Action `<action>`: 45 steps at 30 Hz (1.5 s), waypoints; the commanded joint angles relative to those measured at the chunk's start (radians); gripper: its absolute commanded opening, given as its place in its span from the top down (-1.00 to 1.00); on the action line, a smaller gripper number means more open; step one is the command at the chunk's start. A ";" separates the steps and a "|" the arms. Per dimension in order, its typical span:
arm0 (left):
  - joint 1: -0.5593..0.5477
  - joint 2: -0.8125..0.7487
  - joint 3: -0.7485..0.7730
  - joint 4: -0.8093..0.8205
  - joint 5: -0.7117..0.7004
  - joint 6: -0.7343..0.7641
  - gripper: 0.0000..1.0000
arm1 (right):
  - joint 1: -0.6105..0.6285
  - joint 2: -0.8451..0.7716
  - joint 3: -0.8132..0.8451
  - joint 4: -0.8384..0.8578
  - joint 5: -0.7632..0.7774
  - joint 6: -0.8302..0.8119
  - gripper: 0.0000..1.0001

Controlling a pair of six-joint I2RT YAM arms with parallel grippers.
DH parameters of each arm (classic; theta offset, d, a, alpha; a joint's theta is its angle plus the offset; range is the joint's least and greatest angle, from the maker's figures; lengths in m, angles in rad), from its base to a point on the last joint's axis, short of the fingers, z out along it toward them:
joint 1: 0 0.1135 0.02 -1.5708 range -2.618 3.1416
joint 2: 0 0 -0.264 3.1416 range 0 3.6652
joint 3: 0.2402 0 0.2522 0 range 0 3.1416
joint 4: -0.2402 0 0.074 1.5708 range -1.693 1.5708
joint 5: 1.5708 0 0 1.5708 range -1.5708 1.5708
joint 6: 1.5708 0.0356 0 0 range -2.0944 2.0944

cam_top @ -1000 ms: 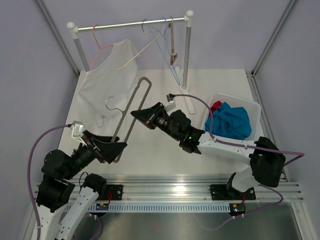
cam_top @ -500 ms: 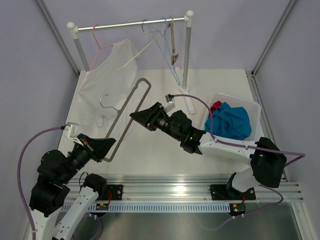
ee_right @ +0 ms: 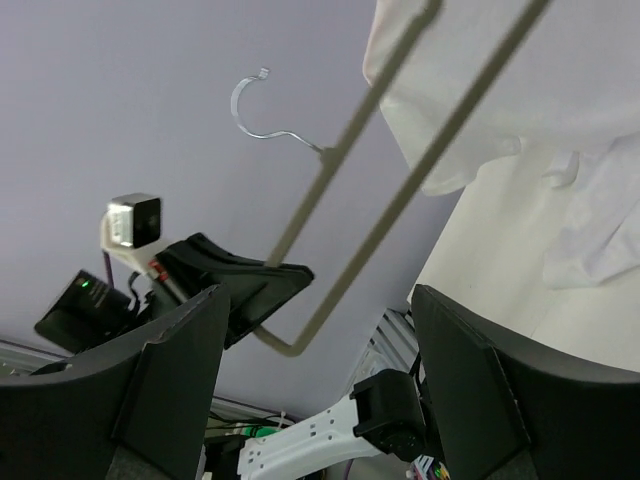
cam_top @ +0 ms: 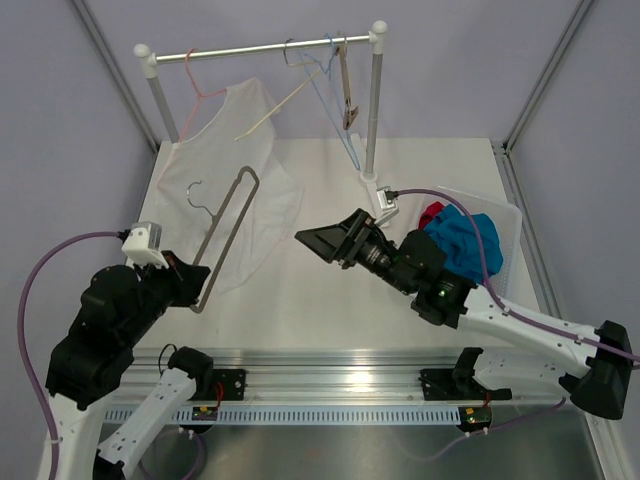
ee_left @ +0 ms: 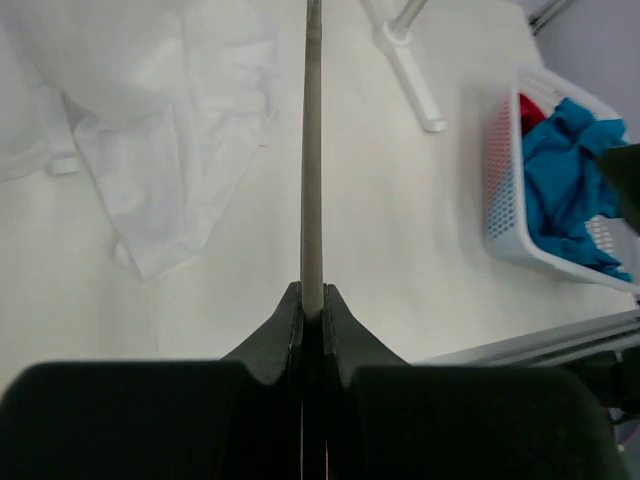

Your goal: Remove the t-shirt from the hanger

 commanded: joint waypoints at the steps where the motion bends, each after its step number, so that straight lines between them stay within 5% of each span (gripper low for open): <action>1: -0.001 0.064 0.073 -0.070 -0.083 0.071 1.00 | -0.004 -0.084 -0.016 -0.065 0.047 -0.098 -0.66; 7: -0.001 0.180 0.120 0.070 -0.157 0.096 1.00 | -0.003 -0.131 -0.011 -0.109 0.018 -0.159 -0.66; 14: -0.001 0.496 0.313 0.236 -0.219 0.167 1.00 | 0.012 -0.140 -0.014 -0.129 0.001 -0.180 -0.66; 23: 0.042 0.800 0.551 0.328 -0.149 0.288 1.00 | 0.017 -0.206 -0.013 -0.172 0.017 -0.216 -0.66; 39: 0.105 1.053 0.846 0.370 0.009 0.320 1.00 | 0.020 -0.168 0.012 -0.189 -0.004 -0.242 -0.66; 45: 0.108 1.112 0.886 0.368 -0.032 0.285 1.00 | 0.020 -0.168 0.024 -0.205 0.001 -0.251 -0.66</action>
